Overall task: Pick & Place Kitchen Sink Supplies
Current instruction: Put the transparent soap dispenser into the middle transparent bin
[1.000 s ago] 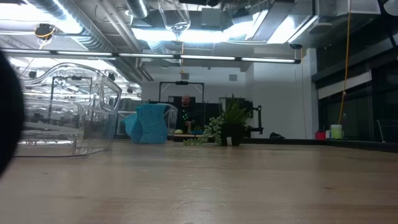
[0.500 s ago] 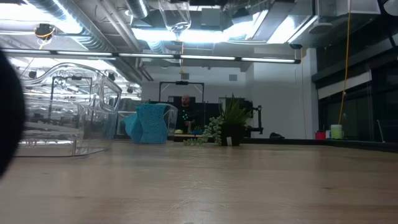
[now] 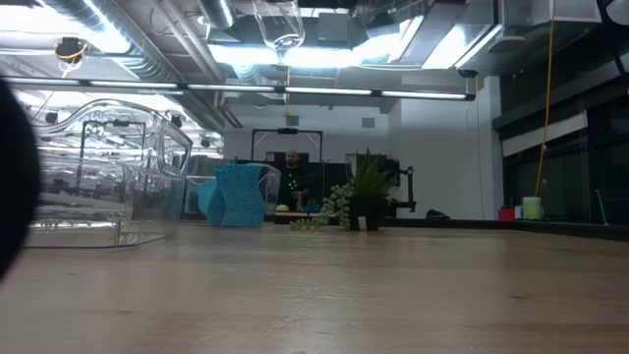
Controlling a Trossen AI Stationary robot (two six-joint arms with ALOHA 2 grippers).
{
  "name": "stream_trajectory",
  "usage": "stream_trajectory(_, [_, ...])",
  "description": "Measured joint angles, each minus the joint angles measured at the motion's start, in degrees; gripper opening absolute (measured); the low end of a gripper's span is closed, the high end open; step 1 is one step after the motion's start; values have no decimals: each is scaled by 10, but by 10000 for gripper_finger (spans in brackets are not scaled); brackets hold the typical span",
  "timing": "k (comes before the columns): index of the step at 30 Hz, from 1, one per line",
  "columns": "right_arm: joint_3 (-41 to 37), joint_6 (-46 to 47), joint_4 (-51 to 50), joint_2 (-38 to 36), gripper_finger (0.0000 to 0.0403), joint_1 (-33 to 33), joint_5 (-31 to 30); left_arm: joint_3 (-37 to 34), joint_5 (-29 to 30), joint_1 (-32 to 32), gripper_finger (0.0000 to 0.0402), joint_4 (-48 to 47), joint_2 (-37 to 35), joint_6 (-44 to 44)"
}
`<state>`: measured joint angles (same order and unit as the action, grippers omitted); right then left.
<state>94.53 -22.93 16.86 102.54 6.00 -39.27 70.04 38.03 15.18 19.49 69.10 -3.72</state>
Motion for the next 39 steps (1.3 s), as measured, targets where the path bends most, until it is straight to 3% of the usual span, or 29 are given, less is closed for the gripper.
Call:
stream_trajectory(7, [20,6,0,-1,397,0,-16,0,-14,0,130,0,0,2])
stream_trajectory(14, [17,68,-1,10,389,0,-11,0,-13,0,130,0,1,-2])
stream_trajectory(23, [16,-1,51,42,389,0,-6,0,2,1,130,0,0,4])
stream_trajectory(33, [16,5,60,42,387,0,-6,0,-7,1,130,1,0,0])
stream_trajectory(39, [16,6,61,42,351,-1,-25,0,-17,1,130,0,0,-1])
